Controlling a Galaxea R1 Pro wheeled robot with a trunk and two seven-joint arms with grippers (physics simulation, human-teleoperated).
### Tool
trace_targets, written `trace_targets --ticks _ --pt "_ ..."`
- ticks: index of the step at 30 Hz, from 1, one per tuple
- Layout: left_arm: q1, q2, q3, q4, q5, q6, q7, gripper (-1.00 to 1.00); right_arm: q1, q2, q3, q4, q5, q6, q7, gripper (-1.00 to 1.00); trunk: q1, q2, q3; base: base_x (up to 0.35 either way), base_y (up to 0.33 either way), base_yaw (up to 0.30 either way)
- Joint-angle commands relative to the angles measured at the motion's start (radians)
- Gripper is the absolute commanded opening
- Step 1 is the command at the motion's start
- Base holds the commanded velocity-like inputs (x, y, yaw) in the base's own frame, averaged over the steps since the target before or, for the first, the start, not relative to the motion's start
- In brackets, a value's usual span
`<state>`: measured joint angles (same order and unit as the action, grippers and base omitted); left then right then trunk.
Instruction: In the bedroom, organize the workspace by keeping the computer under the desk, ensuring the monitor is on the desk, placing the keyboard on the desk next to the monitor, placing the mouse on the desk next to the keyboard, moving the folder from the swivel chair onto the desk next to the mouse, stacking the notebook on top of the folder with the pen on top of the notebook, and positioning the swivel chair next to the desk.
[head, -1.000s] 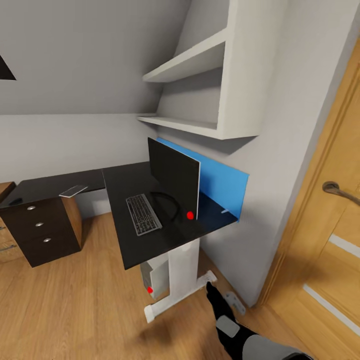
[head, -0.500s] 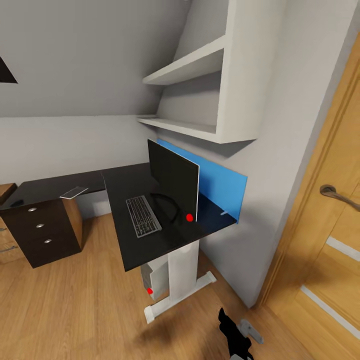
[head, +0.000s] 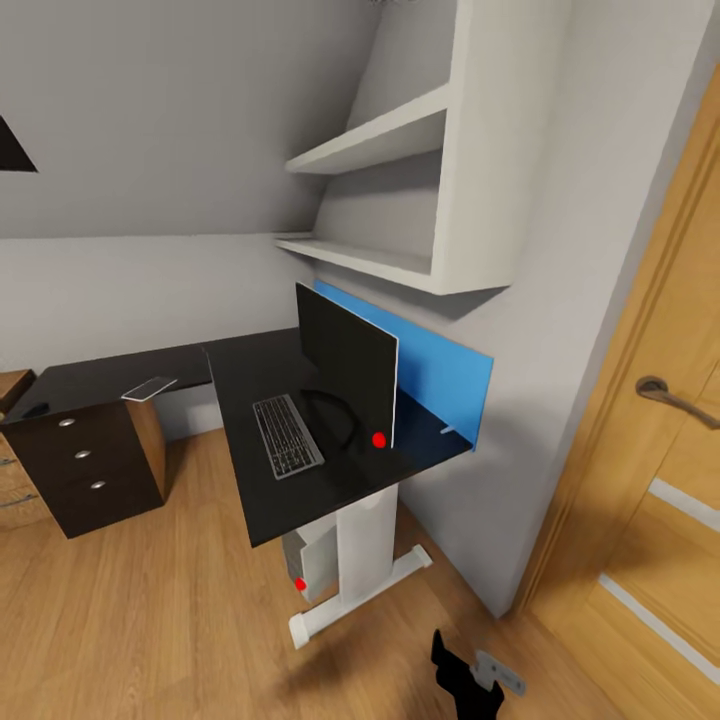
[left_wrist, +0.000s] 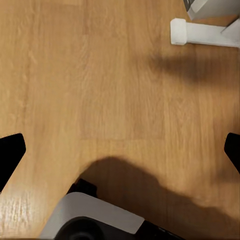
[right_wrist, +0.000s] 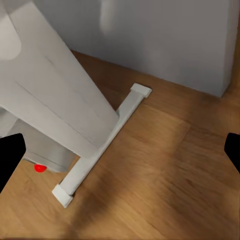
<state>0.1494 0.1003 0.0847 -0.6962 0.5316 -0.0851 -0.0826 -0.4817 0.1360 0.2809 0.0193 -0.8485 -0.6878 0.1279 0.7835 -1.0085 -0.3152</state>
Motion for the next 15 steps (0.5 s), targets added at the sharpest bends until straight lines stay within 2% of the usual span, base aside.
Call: trace_targets --ticks 1,7,9,10,12,13,14,15 --pt "-0.010 -0.001 0.001 0.015 0.010 0.002 -0.006 1.00 -0.001 0.000 0.003 0.002 -0.003 -0.005 0.008 1.00 -0.004 0.007 0.002 0.000 0.000 0.000" --pt "-0.041 -0.008 -0.001 0.065 0.009 0.004 -0.008 1.00 0.000 0.003 0.005 0.003 0.009 -0.006 0.008 1.00 -0.027 0.049 0.021 0.000 0.000 0.000" --pt "-0.052 -0.038 -0.005 0.083 0.001 0.004 -0.010 1.00 0.000 0.003 0.008 0.002 0.014 -0.007 0.009 1.00 -0.034 0.063 0.027 0.000 0.000 0.000" --pt "-0.053 -0.039 -0.005 0.084 -0.004 0.004 -0.010 1.00 0.000 0.003 0.008 0.002 0.014 -0.007 0.009 1.00 -0.038 0.070 0.030 0.000 0.000 0.000" --pt "-0.054 -0.043 -0.006 0.086 -0.032 0.004 -0.010 1.00 0.000 0.003 0.009 0.003 0.015 -0.007 0.009 1.00 -0.046 0.084 0.037 0.000 0.000 0.000" --pt "-0.055 -0.044 -0.006 0.087 -0.062 0.004 -0.010 1.00 0.000 0.003 0.009 0.003 0.015 -0.007 0.009 1.00 -0.050 0.091 0.040 0.000 0.000 0.000" --pt "-0.056 -0.046 -0.006 0.088 -0.161 0.003 -0.009 1.00 0.000 0.006 0.010 0.004 0.015 -0.007 0.008 1.00 -0.054 0.098 0.043 0.000 0.000 0.051" --pt "-0.056 -0.046 -0.005 0.088 -0.174 0.002 -0.009 1.00 0.001 0.007 0.010 0.004 0.015 -0.007 0.008 1.00 -0.057 0.105 0.047 0.000 0.000 0.074"
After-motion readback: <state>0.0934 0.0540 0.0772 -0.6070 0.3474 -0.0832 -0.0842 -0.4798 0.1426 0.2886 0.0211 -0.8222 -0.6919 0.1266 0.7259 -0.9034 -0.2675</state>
